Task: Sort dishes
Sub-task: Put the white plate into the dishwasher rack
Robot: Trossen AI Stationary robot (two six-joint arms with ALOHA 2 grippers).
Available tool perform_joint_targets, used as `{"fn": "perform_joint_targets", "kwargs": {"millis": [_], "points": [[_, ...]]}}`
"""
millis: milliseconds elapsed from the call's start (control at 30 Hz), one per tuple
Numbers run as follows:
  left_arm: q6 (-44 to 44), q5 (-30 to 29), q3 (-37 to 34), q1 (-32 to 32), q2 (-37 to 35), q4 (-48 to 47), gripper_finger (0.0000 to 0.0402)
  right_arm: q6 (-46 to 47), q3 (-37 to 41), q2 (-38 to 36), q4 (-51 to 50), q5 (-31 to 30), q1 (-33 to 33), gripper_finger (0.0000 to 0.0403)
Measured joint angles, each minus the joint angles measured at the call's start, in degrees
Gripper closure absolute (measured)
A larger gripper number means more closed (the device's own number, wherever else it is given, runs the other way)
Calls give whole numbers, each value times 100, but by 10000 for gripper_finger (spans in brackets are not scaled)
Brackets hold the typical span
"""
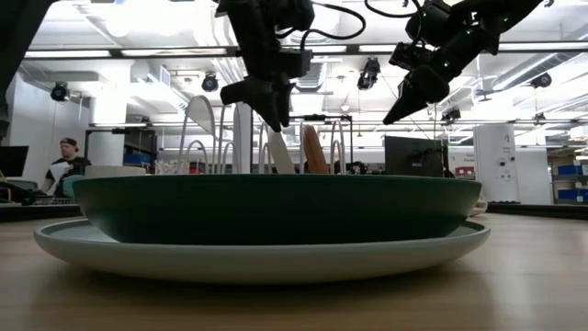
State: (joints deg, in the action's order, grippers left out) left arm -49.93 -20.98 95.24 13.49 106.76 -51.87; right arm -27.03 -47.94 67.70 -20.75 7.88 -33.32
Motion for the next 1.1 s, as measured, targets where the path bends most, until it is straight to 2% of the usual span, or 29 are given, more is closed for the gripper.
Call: {"fn": "perform_joint_targets", "kwargs": {"millis": [200, 333, 433, 567, 800, 867, 1033, 1100], "points": [[-4, 69, 50, 81, 132, -59, 286, 0, 0, 0, 0, 0, 0, 403], [-142, 67, 159, 81, 505, -155, 286, 0, 0, 0, 0, 0, 0, 403], [-175, 64, 488, 70, 884, -551, 286, -5, 11, 0, 0, 0, 0, 403], [-92, 45, 1399, 66, 1487, -1419, 286, -52, 15, 0, 0, -11, 0, 403], [319, 58, 3651, 63, 2634, -3284, 290, -70, 22, 0, 0, -33, 0, 403], [357, 111, 3982, 66, 2788, -3424, 306, -70, 32, 0, 0, -33, 0, 403], [365, 255, 3837, 71, 2625, -3295, 384, -78, 63, 0, -4, -42, 4, 403], [440, 242, 3856, 70, 2625, -3376, 394, -100, 72, 0, -4, -46, 4, 403]]}}
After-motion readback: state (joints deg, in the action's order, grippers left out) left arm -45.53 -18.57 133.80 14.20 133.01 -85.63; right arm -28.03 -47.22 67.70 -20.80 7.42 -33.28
